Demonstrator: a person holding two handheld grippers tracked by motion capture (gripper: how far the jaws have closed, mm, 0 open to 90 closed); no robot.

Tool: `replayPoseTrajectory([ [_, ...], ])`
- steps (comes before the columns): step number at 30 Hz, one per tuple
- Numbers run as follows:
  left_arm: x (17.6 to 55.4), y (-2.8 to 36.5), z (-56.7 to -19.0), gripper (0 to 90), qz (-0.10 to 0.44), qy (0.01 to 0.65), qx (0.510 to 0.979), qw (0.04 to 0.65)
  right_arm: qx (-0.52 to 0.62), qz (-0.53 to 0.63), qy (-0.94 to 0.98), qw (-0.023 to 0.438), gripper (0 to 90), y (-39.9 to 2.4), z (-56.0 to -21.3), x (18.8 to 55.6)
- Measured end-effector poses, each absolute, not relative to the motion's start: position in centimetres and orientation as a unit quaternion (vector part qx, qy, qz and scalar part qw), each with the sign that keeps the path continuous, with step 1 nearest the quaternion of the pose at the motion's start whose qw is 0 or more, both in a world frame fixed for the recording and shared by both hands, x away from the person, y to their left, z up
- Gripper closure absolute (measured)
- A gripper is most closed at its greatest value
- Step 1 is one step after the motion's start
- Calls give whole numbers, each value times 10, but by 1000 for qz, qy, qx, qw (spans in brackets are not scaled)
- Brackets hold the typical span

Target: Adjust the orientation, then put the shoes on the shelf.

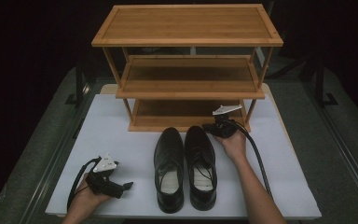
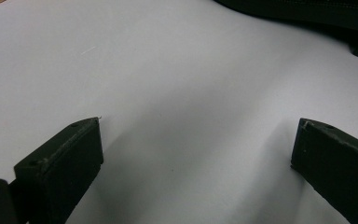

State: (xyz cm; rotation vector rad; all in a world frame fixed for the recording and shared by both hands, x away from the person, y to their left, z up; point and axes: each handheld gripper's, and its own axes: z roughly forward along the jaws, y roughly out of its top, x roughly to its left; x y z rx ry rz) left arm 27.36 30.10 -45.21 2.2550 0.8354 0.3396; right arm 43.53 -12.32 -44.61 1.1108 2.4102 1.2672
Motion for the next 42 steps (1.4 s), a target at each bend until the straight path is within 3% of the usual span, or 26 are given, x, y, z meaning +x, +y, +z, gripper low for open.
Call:
replayPoseTrajectory([
  [9,274,301,-452,13,131,322,870,349,381,446,804,95,778,-140,-435,422],
  [13,274,301,-452,13,131,322,870,349,383,452,800,94,634,-152,-430,409],
  [22,274,301,-452,13,132,322,870,349,384,455,794,121,467,-178,-418,373],
  [30,274,301,-451,15,132,325,869,348,391,463,787,117,381,-197,-413,335],
  [40,274,290,-426,16,121,330,848,397,389,479,780,106,367,-203,-404,301],
  [42,272,286,-418,93,120,320,844,413,384,481,782,101,377,-201,-403,295],
])
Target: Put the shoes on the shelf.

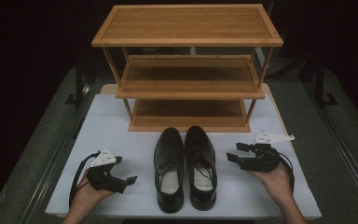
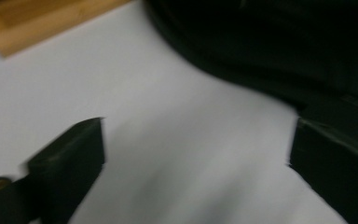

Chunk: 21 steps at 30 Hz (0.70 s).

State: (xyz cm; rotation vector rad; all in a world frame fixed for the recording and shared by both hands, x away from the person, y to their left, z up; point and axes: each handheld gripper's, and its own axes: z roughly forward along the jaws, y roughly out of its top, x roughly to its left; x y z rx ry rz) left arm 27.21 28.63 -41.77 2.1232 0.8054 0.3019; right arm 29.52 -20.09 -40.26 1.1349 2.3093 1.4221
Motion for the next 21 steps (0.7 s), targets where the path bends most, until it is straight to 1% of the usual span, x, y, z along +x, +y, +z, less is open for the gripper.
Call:
replayPoseTrajectory([
  [1,272,285,-414,142,117,318,842,420,381,484,782,100,387,-200,-402,293],
  [5,272,278,-402,148,114,315,835,436,370,496,780,94,420,-195,-398,286],
  [7,272,276,-398,148,115,313,835,438,364,499,781,94,420,-194,-397,285],
  [10,272,266,-386,148,111,297,835,451,348,510,781,88,410,-185,-393,282],
  [12,273,265,-384,148,110,294,836,451,343,511,783,87,405,-182,-392,281],
  [21,286,234,-367,148,106,265,831,478,320,521,788,73,384,-157,-387,284],
])
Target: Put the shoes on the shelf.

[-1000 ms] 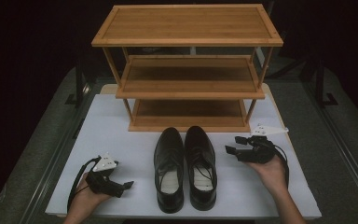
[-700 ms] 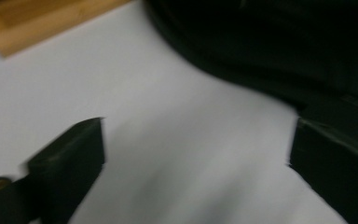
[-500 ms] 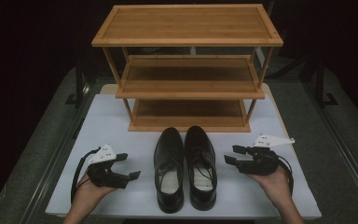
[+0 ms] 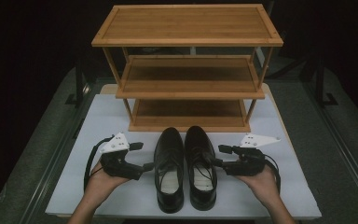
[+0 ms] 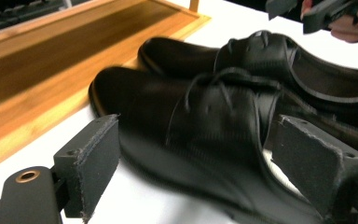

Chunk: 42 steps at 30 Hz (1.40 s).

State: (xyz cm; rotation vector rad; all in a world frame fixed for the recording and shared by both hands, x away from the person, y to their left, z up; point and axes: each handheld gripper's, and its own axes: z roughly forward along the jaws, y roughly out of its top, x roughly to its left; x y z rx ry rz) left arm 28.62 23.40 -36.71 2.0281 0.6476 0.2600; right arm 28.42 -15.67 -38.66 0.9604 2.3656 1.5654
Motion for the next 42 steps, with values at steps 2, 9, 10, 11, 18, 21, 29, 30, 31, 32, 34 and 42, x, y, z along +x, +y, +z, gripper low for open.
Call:
replayPoseTrajectory([
  [2,292,224,-367,148,106,258,833,478,317,522,789,70,384,-153,-387,286],
  [9,297,207,-377,148,106,252,843,463,311,511,798,70,381,-143,-392,291],
  [10,298,205,-379,148,106,252,844,462,311,510,799,69,381,-142,-392,291],
  [11,298,204,-379,148,109,251,845,459,310,508,801,70,381,-141,-393,291],
  [18,299,199,-385,148,120,251,852,444,311,500,805,75,380,-138,-396,293],
  [21,298,196,-387,149,121,250,854,441,311,494,808,75,373,-136,-399,294],
  [29,298,194,-390,241,98,249,855,444,311,484,815,72,376,-131,-407,295],
  [30,298,194,-390,273,98,249,855,444,311,484,815,72,376,-131,-407,295],
  [31,298,195,-390,321,90,246,856,446,309,486,815,67,435,-131,-407,295],
  [32,297,195,-390,321,82,242,856,450,309,486,815,67,435,-131,-407,295],
  [34,296,196,-389,430,75,237,858,449,306,487,816,63,476,-131,-406,294],
  [42,290,196,-383,610,84,229,862,444,314,489,812,54,592,-133,-403,291],
])
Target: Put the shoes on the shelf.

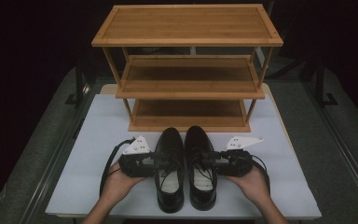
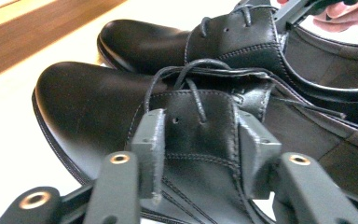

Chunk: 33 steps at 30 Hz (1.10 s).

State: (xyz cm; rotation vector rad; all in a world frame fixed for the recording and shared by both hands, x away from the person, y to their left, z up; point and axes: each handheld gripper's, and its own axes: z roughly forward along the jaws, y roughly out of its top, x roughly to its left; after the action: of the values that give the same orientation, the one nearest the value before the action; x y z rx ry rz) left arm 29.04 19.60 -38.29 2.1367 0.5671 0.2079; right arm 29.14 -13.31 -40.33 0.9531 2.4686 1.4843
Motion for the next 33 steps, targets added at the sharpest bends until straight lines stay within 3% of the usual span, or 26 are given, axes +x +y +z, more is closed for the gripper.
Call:
replayPoseTrajectory([
  [7,288,205,-376,767,111,237,859,440,317,488,810,79,741,-136,-398,287],
  [16,292,222,-373,850,131,247,856,435,326,486,803,111,843,-144,-396,286],
  [33,295,237,-363,870,153,266,837,452,335,496,790,135,865,-153,-385,289],
])
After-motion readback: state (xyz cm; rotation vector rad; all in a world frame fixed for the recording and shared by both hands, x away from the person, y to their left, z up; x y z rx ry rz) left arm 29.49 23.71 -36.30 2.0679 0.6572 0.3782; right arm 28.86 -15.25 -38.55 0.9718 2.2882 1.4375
